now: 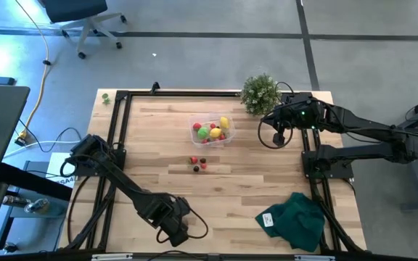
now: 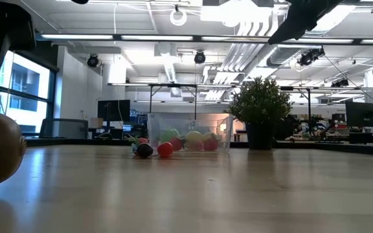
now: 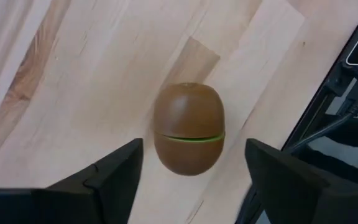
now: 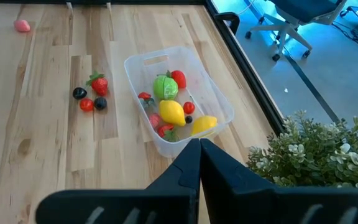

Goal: Pick and placing Produce into tupperware
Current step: Put the brown kiwi into the transparent bin

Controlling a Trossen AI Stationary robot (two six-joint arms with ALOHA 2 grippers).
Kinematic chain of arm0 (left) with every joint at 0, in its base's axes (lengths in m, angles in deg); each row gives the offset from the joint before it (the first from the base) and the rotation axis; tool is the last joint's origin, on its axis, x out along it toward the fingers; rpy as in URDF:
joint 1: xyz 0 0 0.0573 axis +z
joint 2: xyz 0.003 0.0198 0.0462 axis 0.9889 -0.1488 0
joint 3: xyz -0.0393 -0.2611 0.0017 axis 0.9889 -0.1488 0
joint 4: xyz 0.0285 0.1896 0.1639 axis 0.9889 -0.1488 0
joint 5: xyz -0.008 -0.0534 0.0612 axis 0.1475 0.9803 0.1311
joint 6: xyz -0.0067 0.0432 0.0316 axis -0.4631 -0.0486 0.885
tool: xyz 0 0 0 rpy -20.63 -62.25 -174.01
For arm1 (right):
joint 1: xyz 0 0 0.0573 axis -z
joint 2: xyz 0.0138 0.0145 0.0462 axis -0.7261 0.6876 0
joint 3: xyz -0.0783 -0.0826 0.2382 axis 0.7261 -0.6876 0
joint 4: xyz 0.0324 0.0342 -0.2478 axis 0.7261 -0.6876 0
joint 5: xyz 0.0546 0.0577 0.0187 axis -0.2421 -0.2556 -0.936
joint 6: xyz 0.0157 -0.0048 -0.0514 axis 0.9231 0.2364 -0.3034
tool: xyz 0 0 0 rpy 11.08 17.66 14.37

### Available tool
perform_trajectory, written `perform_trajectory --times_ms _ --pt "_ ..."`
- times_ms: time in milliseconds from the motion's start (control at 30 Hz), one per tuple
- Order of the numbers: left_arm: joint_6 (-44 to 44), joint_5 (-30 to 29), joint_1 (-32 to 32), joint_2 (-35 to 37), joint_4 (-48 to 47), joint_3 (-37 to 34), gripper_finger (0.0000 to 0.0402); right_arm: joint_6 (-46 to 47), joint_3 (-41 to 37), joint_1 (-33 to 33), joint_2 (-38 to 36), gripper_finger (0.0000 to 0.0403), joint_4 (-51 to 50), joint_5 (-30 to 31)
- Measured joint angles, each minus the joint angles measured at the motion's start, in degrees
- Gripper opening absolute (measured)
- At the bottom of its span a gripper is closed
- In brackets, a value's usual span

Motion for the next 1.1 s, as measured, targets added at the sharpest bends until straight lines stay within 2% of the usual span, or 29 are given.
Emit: perform_trajectory --times_ms 167,300,1100 --pt "0.39 0.31 0.0 0.0 1.1 -0.61 0.0324 -0.01 0.01 0.01 0.0 0.0 0.0 0.02" --pt "2.97 0.01 0.1 -0.52 0.39 -0.58 0.0345 0.0 0.0 0.0 0.02 0.0 0.0 0.02" --pt "4.52 1.95 0.39 -7.45 4.01 -0.64 0.0337 -0.02 0.0 0.0 0.01 0.0 -0.02 0.01"
